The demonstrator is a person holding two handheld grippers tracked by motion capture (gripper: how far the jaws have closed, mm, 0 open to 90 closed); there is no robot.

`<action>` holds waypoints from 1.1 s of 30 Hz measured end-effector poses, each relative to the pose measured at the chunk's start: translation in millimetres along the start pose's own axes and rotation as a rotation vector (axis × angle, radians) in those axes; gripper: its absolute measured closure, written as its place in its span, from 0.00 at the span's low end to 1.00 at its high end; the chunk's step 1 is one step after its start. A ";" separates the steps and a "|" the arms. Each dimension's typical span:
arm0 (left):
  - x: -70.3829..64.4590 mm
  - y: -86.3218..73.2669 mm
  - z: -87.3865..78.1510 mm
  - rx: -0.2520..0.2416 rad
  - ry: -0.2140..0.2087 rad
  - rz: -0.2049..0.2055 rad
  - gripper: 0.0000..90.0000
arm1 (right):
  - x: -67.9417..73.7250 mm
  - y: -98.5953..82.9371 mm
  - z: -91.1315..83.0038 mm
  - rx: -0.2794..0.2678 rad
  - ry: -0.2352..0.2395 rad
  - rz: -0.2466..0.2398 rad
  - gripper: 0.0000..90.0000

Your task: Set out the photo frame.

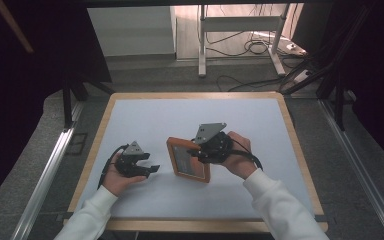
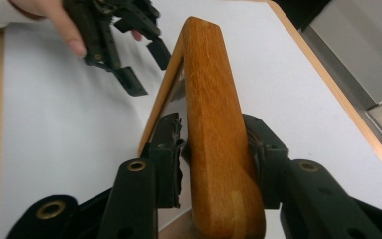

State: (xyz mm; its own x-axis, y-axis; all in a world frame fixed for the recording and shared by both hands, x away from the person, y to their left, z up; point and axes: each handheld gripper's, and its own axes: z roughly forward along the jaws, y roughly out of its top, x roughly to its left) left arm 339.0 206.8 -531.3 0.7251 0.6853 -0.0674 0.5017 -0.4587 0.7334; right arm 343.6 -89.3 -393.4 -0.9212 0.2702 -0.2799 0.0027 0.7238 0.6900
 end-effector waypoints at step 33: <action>0.1 -0.3 0.0 -0.003 -0.003 0.002 0.37 | -29.8 -30.4 3.6 -0.103 -0.165 0.286 0.26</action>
State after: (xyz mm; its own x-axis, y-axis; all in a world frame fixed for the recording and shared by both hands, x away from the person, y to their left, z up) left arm 338.9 207.0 -531.5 0.7274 0.6829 -0.0677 0.4988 -0.4584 0.7356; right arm 372.4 -117.1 -408.4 -0.8138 0.5576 -0.1637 0.2043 0.5382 0.8177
